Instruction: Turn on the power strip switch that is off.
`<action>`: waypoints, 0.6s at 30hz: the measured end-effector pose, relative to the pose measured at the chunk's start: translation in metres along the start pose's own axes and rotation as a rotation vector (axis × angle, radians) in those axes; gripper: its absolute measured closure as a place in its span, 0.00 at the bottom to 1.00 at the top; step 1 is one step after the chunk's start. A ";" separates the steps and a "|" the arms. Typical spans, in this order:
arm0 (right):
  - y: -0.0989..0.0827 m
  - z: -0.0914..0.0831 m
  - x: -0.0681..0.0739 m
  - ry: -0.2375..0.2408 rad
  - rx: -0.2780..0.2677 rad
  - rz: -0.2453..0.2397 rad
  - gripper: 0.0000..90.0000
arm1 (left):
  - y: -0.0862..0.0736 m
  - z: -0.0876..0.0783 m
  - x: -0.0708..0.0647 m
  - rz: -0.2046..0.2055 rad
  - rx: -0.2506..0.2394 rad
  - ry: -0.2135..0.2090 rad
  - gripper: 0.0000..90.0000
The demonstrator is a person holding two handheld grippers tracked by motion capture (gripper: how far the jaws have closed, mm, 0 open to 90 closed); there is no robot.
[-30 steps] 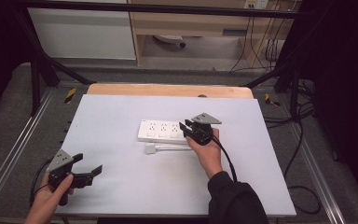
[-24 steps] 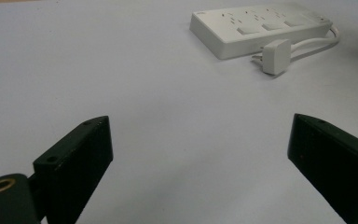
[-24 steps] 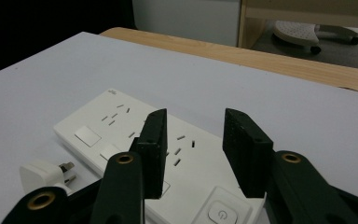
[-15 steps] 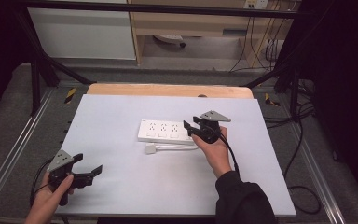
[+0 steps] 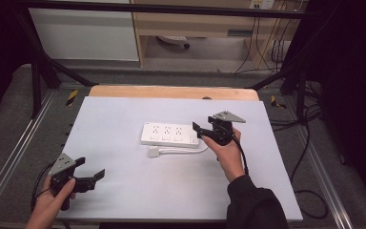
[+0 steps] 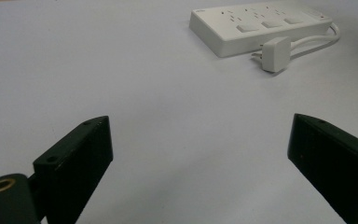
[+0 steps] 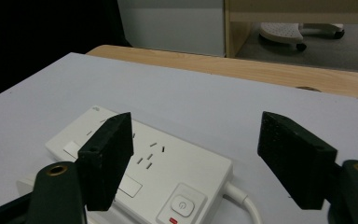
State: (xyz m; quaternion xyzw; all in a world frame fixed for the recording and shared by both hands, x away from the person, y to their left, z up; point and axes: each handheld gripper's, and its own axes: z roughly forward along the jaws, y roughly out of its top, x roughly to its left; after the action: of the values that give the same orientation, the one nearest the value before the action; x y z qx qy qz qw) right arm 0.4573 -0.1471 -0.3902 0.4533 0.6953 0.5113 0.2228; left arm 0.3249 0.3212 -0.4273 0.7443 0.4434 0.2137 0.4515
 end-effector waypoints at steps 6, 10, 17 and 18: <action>0.003 -0.011 -0.008 -0.003 -0.002 0.014 0.24 | 0.000 0.001 -0.001 0.001 0.000 -0.001 0.07; 0.005 -0.019 -0.012 0.010 0.004 0.014 0.18 | 0.000 0.000 0.000 -0.003 -0.001 0.001 0.07; 0.006 -0.039 -0.022 0.002 -0.008 0.012 0.07 | 0.000 0.000 0.000 -0.002 -0.001 0.001 0.07; 0.006 -0.043 -0.024 -0.008 -0.017 0.012 0.06 | 0.000 0.000 0.000 -0.001 0.000 0.000 0.07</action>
State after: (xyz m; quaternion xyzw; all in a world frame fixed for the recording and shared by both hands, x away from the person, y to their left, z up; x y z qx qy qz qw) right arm 0.4382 -0.1893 -0.3724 0.4575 0.6874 0.5167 0.2263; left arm 0.3247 0.3214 -0.4275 0.7440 0.4436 0.2137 0.4517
